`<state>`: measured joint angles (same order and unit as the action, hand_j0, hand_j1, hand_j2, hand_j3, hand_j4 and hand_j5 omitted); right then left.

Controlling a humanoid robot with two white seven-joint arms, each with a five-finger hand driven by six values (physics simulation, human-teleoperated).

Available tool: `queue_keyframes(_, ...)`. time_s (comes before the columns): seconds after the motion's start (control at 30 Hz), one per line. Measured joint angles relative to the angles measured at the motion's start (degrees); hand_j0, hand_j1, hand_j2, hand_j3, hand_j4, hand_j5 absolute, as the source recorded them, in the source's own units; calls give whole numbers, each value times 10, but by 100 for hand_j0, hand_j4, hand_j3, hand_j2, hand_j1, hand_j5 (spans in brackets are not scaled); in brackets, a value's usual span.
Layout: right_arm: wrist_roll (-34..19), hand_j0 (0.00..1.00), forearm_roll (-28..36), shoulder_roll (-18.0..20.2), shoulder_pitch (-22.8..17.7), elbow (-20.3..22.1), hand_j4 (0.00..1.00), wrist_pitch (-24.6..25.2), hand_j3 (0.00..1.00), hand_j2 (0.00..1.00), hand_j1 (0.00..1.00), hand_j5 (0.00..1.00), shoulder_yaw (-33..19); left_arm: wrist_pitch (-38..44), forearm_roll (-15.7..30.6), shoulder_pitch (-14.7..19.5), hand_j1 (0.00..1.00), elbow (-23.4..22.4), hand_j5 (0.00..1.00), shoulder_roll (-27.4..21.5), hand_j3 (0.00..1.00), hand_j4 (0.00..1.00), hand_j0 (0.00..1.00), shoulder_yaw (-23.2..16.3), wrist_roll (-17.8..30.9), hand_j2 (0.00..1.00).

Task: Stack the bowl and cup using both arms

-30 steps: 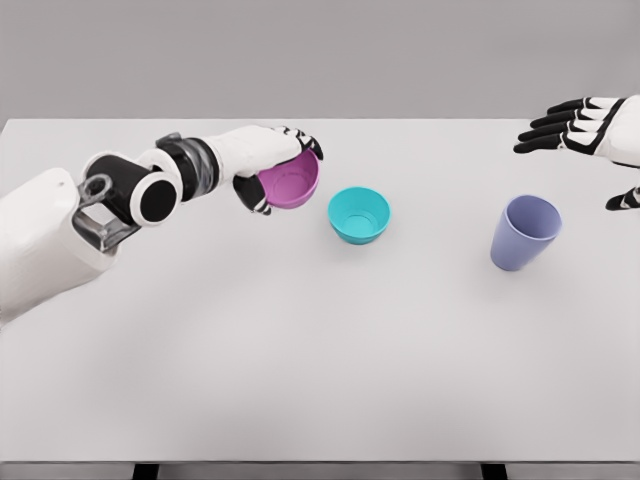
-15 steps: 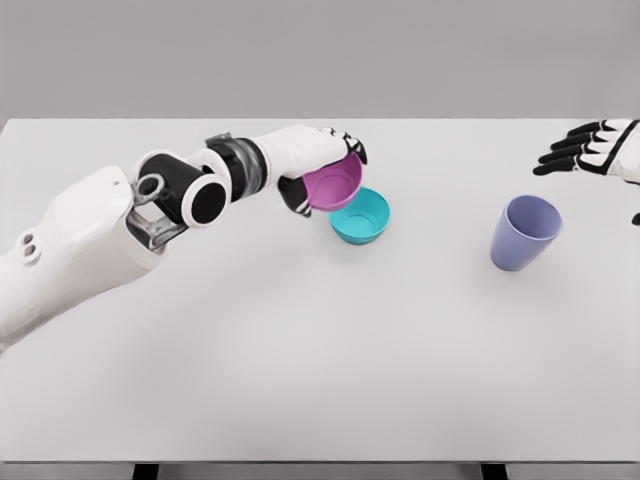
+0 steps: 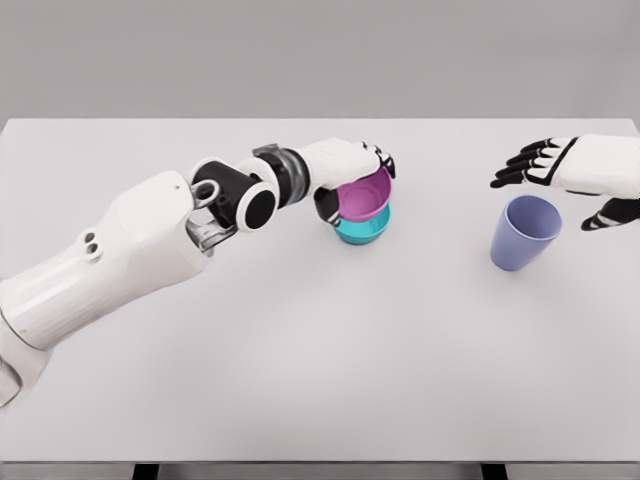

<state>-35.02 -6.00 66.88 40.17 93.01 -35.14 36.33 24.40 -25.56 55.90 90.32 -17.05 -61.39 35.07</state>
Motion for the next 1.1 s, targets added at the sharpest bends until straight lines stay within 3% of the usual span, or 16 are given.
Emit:
queue_keyframes(0.2, 0, 100, -12, -18, 4, -18, 100, 0, 100, 100, 100, 100, 23, -1, -1, 0, 65, -30, 65, 16, 65, 65, 65, -6, 0, 65)
queue_keyframes(0.73, 0, 100, -13, -20, 3, -17, 100, 0, 100, 100, 100, 100, 27, -3, -11, -4, 69, -73, 69, 37, 69, 69, 69, -10, 0, 69)
queue_keyframes(0.77, 0, 100, -13, -20, 4, -18, 100, 0, 100, 100, 100, 100, 28, -4, -11, -4, 70, -74, 70, 38, 70, 70, 70, -10, 0, 70)
queue_keyframes(0.83, 0, 100, -13, -20, 3, -19, 100, 0, 100, 100, 100, 100, 28, -4, -11, -4, 95, -75, 95, 39, 95, 95, 95, -10, 0, 95)
queue_keyframes(0.87, 0, 100, -13, -20, 3, -20, 100, 0, 100, 100, 100, 100, 28, -4, -11, -3, 100, -75, 100, 39, 100, 100, 100, -10, 0, 100)
queue_keyframes(1.1, 0, 100, -22, -28, 4, -42, 100, 0, 100, 100, 100, 100, 38, -5, -10, -3, 100, -72, 100, 39, 100, 100, 100, -9, 0, 100)
